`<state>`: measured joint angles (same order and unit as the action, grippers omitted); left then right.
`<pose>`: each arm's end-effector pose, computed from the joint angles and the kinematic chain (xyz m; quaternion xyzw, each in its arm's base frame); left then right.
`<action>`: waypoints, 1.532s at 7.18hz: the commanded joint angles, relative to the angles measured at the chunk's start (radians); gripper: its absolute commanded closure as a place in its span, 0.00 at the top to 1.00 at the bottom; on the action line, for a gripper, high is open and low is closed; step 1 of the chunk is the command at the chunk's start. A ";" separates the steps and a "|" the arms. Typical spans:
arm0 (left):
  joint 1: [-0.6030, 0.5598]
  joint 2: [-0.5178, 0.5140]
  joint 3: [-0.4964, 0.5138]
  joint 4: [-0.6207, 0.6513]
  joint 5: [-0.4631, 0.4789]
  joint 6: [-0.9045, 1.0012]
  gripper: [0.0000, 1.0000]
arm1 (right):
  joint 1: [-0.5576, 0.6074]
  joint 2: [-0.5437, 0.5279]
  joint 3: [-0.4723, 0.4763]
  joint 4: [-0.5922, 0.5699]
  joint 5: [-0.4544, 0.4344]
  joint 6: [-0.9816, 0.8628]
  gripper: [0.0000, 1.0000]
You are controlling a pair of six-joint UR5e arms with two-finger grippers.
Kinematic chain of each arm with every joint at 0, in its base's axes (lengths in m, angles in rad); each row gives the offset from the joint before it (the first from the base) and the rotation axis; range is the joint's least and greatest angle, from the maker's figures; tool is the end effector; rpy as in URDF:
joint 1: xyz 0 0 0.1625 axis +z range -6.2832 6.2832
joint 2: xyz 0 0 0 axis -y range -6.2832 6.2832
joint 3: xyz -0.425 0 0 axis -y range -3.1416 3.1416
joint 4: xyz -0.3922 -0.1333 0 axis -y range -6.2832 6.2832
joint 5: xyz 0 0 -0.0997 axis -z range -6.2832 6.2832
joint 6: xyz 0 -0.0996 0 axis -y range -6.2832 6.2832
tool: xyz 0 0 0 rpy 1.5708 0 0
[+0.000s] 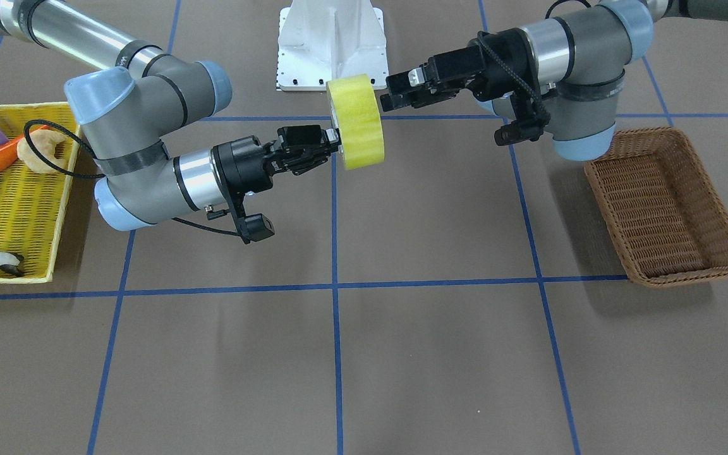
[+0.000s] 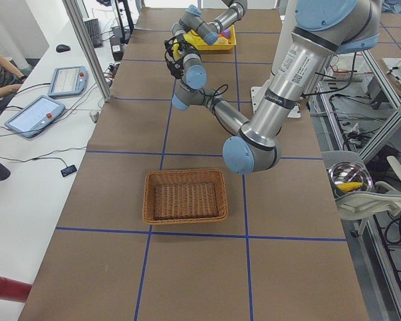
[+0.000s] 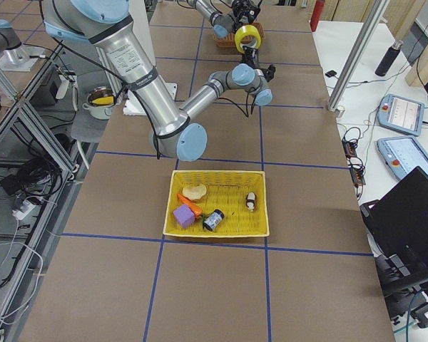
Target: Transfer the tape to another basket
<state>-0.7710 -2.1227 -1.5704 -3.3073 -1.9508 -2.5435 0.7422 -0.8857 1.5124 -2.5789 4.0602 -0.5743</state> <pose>0.3353 -0.4601 0.1830 -0.1678 0.8815 -0.2006 0.3932 -0.4730 -0.5326 0.2252 -0.1782 -0.9149 -0.0658 0.3562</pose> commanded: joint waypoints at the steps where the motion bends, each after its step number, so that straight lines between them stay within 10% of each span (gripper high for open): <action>1: 0.001 0.000 -0.003 0.000 0.001 0.002 0.92 | -0.014 0.022 0.002 -0.047 0.000 -0.013 0.00; 5: 0.001 0.000 -0.003 -0.001 0.001 0.002 0.78 | -0.043 0.021 0.022 -0.072 0.000 -0.048 0.00; 7: 0.001 0.001 -0.003 -0.001 0.001 0.002 0.39 | -0.049 0.024 0.022 -0.072 0.002 -0.058 0.00; 8: 0.002 0.001 0.000 -0.014 0.001 0.002 0.13 | -0.049 0.027 0.022 -0.082 0.005 -0.058 0.35; 9: 0.002 0.003 0.003 -0.023 0.001 0.005 0.00 | -0.055 0.036 0.061 -0.195 0.047 -0.058 0.99; 11: 0.002 0.007 -0.005 -0.031 0.001 0.006 0.00 | -0.060 0.033 0.097 -0.250 0.069 -0.061 1.00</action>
<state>-0.7687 -2.1184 -1.5703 -3.3339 -1.9497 -2.5381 0.6855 -0.8512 1.5929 -2.7973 4.1173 -0.6327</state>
